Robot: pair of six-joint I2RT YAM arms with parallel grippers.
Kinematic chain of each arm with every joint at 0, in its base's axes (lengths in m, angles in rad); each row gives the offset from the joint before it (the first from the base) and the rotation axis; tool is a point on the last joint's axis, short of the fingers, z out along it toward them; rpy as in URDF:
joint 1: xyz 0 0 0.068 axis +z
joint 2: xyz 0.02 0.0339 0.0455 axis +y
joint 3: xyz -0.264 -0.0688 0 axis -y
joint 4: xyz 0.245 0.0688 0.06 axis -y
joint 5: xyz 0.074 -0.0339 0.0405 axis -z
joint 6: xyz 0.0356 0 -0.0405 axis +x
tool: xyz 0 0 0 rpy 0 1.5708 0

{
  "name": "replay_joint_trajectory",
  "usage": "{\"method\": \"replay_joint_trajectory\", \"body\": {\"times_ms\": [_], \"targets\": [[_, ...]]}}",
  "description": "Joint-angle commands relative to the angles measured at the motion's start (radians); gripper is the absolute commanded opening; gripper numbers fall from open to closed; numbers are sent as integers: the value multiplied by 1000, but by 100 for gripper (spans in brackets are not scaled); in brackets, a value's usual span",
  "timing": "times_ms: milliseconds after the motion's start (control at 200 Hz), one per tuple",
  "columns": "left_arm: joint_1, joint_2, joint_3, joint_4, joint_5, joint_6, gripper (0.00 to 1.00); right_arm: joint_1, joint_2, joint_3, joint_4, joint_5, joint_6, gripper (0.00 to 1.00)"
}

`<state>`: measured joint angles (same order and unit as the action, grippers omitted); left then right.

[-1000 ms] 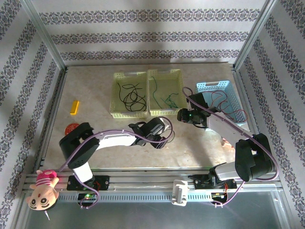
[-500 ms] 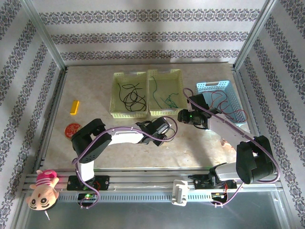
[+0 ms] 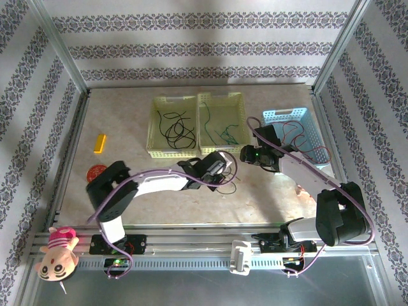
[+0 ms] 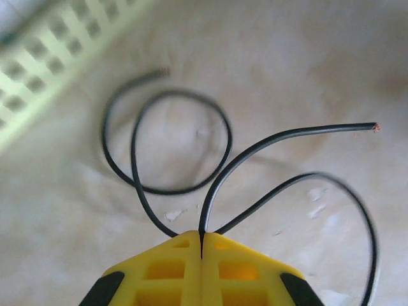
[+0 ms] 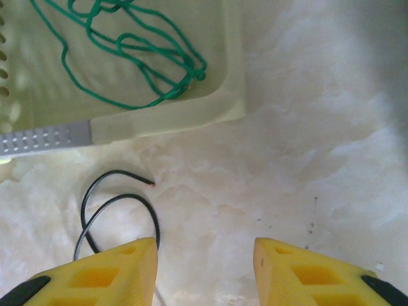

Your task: Untangle the cables

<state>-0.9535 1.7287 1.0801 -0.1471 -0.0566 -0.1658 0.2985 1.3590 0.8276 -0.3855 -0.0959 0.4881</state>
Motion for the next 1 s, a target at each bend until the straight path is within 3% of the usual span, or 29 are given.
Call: {"method": "replay_joint_trajectory", "body": {"times_ms": [0,220,445,585,795,840,924,994], "targets": [[12,-169,2,83,-6,30,0,-24,-28,-17,1,33,27,44],[137,-362,54,88,23,0,0,-28,-28,-25,11,23,27,44],[433,-468,154,174,138,-139,0,-25,-30,-28,22,10,33,44],[550,-413,234,148,134,-124,0,-22,-26,-24,29,1,35,44],[642,-157,256,52,135,-187,0,-13,-27,-16,24,-17,24,44],[643,-98,254,20,124,-202,14,-13,-34,-15,20,-21,21,44],[641,-42,221,13,113,-239,67,-13,-57,-19,15,-20,11,44],[641,-59,171,54,105,-266,84,-17,-80,-23,5,-11,-1,44]]}}
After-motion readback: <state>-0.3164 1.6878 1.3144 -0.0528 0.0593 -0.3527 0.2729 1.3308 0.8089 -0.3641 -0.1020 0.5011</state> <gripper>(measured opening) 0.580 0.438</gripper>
